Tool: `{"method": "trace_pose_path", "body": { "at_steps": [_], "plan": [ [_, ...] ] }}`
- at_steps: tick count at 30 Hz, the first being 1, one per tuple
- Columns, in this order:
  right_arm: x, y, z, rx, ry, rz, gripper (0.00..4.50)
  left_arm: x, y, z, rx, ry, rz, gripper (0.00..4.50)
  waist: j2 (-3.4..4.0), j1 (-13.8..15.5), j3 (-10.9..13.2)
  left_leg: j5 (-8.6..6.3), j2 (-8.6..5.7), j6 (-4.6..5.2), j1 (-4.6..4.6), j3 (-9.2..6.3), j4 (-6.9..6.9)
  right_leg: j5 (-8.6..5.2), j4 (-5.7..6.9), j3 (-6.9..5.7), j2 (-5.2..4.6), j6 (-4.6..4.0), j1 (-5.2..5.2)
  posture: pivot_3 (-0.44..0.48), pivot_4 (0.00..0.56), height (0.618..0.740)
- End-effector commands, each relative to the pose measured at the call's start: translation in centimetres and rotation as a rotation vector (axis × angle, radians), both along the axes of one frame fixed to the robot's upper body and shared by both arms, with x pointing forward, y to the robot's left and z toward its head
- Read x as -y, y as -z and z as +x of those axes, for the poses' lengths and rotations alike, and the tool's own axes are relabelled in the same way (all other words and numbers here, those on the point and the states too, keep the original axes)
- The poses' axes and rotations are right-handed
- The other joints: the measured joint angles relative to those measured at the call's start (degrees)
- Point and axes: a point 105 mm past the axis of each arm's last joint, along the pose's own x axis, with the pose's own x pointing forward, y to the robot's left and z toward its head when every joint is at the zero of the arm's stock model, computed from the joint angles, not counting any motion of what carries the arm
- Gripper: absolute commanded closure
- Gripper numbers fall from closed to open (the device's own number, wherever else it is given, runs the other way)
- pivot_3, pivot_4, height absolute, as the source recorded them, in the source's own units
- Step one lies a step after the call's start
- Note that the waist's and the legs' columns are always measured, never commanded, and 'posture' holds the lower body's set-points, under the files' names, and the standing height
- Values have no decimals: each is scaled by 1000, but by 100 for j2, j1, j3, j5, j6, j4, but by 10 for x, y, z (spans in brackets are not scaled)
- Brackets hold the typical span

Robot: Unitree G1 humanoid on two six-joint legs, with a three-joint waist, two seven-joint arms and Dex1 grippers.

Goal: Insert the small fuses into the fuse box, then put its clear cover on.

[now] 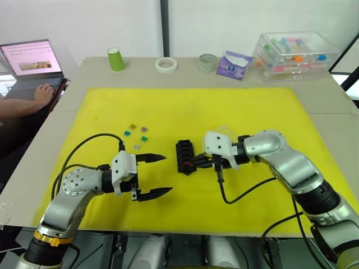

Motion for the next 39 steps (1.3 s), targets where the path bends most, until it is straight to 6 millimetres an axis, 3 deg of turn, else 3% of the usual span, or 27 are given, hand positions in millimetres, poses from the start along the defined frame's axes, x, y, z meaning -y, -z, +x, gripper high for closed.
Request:
{"method": "trace_pose_path", "body": {
  "at_steps": [1, 39],
  "plan": [
    [-3, -5, -2, 27, -28, 7, 4500, 2, -10, -5, 43, 15, -9, 28, 0, -2, 0, 0, 0, 0, 0, 0, 0, 0, 0, 0, 0, 0, 0, 0, 150, 740],
    [-6, -6, 7, 69, -119, -56, 4500, 3, -8, -9, 28, -8, -8, 28, 0, -3, 0, 0, 0, 0, 0, 0, 0, 0, 0, 0, 0, 0, 0, 0, 150, 740]
  ]
}}
